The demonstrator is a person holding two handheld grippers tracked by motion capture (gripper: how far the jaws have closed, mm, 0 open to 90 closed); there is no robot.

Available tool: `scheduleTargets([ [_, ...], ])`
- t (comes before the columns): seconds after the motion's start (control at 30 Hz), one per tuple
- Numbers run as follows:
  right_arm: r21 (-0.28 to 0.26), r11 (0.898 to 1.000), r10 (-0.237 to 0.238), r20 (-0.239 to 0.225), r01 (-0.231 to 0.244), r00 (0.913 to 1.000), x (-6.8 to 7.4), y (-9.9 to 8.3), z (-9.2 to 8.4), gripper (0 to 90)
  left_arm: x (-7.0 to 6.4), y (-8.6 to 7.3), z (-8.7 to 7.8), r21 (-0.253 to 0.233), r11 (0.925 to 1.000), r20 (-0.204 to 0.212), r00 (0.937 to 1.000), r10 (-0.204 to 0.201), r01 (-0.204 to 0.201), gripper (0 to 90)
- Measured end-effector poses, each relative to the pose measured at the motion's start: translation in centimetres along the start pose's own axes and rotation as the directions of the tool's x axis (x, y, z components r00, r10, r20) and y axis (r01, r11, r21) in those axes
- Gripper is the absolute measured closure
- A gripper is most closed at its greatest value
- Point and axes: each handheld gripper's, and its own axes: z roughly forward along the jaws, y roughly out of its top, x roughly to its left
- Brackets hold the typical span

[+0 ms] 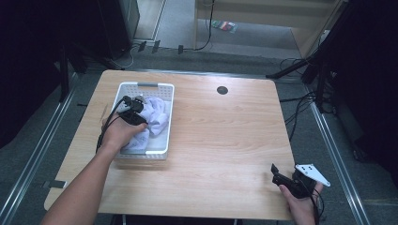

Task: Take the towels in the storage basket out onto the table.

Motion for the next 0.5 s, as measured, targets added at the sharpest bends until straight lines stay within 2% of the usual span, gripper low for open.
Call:
scheduleTargets([
  [0.2, -0.001, 1.0, 0.0, 0.0, 0.0, 1.0, 0.0, 0.0, 0.0, 10.3, 0.4, 0.2, -1.2, -0.023, 0.9997, 0.016, 0.9999, -0.002, 0.003, 57.5],
  [0.4, -0.001, 1.0, 0.001, 0.0, -0.001, 1.0, 0.0, 0.0, 0.0, 10.3, 0.6, 0.7, -3.5, -0.074, 0.9972, -0.003, 1.0, 0.008, -0.009, 57.3],
  [0.5, -0.001, 1.0, 0.001, 0.0, -0.001, 1.0, 0.0, 0.0, 0.0, 10.4, 0.6, 1.0, -4.4, -0.084, 0.9963, -0.005, 0.9998, 0.017, -0.017, 57.2],
])
